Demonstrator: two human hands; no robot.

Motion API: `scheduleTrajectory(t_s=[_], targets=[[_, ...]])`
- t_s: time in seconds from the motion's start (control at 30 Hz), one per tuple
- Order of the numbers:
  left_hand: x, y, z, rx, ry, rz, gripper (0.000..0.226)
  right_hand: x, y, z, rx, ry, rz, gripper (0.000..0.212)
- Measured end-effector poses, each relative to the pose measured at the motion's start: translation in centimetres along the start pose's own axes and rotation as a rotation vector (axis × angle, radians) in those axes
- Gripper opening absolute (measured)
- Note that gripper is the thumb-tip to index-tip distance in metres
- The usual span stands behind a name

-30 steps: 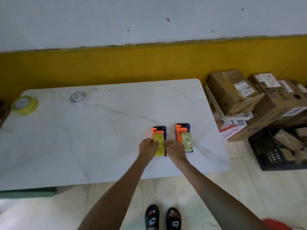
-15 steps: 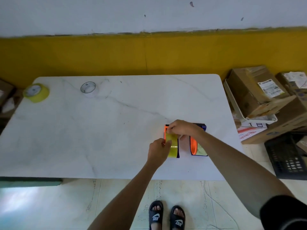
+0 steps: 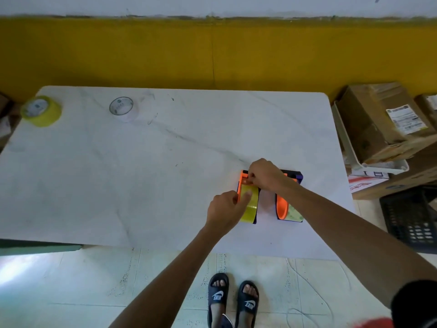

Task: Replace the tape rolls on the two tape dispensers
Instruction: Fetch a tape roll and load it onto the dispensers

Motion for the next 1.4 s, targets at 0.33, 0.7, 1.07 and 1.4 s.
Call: scheduleTrajectory(t_s=[0.33,0.7,1.07,1.4], targets=[[1.0,0.1,-0.3,-0.042,-0.059,0.272,0.060,-0.6,-1.1,0.4,-0.071,-0.021,-0.032,0.037],[1.8,0.0,-1.1,-0.110,-0.141,0.394,0.061,1.8,-0.9,2.0,0.143,0.037,0.018,0.009],[0.8,-0.3,-2.5,-0.165,-0.164,0.356,0.049,4.0,-3.0,5.5,0.299,0.125,-0.019,0.017],[-1.4,0.1,-5.5,0.070,-0.124,0.082,0.030,1.6,-1.6,4.6,0.132,0.122,-0.036,0.022]])
Point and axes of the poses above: each hand's wrist, its own z-axis towards the middle knuckle, its own y-axis out of the palm, x = y × z, the point moved 1 cm from there along z, towards the middle knuckle, and after that the axes turned 8 degrees about y, right-handed, at the moved point
